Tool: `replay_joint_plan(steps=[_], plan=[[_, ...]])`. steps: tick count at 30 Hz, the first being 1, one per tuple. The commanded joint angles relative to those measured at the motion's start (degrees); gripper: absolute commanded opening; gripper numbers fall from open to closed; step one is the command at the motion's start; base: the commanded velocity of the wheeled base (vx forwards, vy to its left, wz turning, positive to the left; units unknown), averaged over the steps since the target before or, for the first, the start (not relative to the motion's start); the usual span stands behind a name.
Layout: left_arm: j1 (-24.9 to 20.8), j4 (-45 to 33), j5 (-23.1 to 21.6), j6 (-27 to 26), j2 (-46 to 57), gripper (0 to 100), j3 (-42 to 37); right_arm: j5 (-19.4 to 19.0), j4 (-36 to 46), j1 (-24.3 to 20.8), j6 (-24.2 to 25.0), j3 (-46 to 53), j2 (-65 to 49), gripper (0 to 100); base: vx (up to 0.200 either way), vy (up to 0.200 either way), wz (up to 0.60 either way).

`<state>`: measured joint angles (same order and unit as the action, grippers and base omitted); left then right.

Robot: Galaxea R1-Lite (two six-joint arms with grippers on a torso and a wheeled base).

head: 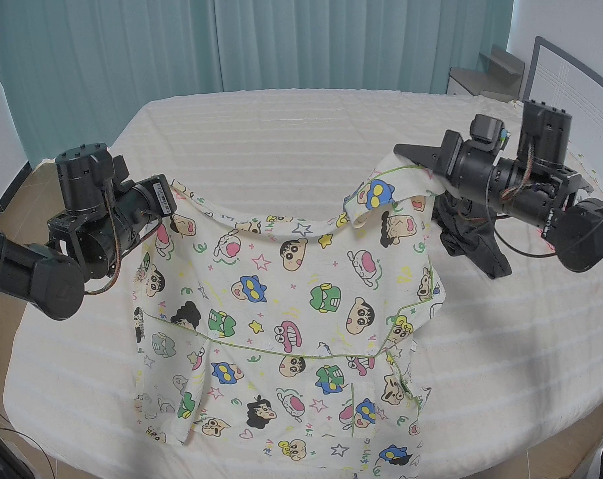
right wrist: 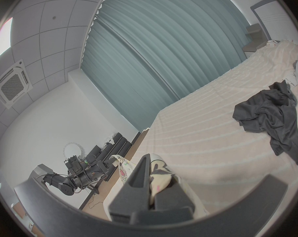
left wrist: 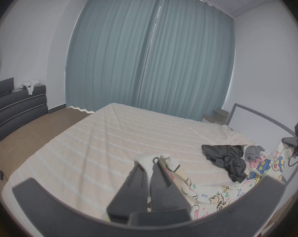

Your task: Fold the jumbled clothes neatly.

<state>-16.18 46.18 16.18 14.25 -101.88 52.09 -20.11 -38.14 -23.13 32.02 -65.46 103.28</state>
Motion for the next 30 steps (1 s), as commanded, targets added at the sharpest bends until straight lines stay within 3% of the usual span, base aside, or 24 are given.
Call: replay_joint_plan(steps=[1, 8, 9, 14, 15, 19, 25, 30], plan=[[1.41, 0.23, 0.17, -0.10, -5.61, 0, 1.08, 0.08, -1.49, -0.17, 0.06, -0.72, 6.15, 0, 0.200, 0.000, 0.00], [3.34, 1.02, 0.17, -0.19, -13.88, 0, 4.51, -0.01, -4.92, -0.52, 0.06, -2.92, 13.62, 0, 0.029, 0.000, 0.00], [3.61, 1.11, 0.17, -0.19, -14.49, 0, 4.86, -0.01, -4.92, -0.52, 0.06, -3.53, 14.41, 100, 0.000, 0.000, 0.00], [6.42, 0.84, 0.17, -0.72, -17.83, 0, 7.32, -0.10, -5.19, -1.22, 0.14, -4.85, 18.10, 100, 0.000, 0.000, 0.00], [7.39, 1.28, 0.43, -1.95, -19.41, 100, 8.55, -0.01, -5.27, -1.57, 0.23, -5.29, 19.33, 100, 0.000, 0.000, 0.00], [9.85, 2.69, 2.63, -4.32, -22.84, 100, 10.58, 0.08, -6.06, -1.75, 0.49, -6.69, 21.88, 100, 0.000, 0.000, 0.00], [13.36, 12.62, 5.80, -10.12, -30.66, 100, 13.48, 3.33, -11.07, -1.04, 0.58, -7.31, 24.25, 100, 0.000, 0.000, 0.00], [14.07, 15.08, 7.11, -10.38, -31.98, 100, 15.06, 3.85, -10.46, 0.63, 0.32, -6.34, 24.87, 100, 0.000, 0.000, 0.00]])
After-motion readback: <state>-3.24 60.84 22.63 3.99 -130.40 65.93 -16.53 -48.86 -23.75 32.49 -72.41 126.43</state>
